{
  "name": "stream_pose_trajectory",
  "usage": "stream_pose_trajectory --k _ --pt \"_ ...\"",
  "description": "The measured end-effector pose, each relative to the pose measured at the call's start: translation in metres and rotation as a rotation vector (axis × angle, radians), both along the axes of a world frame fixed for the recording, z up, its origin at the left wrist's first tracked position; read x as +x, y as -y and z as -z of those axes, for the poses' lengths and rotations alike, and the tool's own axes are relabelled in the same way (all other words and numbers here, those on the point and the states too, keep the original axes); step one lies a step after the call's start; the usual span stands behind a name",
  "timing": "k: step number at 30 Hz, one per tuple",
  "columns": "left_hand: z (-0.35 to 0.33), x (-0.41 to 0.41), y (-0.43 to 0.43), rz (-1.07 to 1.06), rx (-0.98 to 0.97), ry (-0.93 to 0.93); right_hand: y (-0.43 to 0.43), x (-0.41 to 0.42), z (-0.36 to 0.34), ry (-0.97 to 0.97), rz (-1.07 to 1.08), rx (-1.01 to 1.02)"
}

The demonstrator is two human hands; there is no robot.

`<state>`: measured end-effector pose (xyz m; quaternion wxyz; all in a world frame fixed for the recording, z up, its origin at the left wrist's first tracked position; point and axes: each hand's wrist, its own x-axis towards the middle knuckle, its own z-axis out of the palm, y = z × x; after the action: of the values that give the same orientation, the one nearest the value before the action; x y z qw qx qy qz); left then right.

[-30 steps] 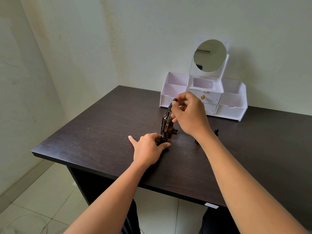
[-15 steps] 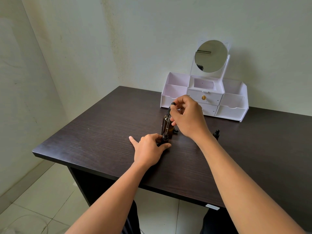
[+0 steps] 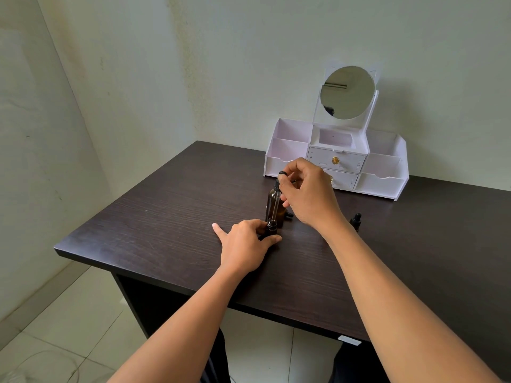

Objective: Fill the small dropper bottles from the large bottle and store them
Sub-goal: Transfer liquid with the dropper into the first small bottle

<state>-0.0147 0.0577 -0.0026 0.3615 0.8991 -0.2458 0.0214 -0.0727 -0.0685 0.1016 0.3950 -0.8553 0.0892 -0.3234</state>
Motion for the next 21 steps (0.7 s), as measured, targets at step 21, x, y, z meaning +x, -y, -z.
stream_pose_trajectory --k 21 --pt "-0.0035 -0.0014 -0.0004 -0.002 -0.009 -0.007 0.0057 -0.0012 -0.0017 -0.044 0.006 0.072"
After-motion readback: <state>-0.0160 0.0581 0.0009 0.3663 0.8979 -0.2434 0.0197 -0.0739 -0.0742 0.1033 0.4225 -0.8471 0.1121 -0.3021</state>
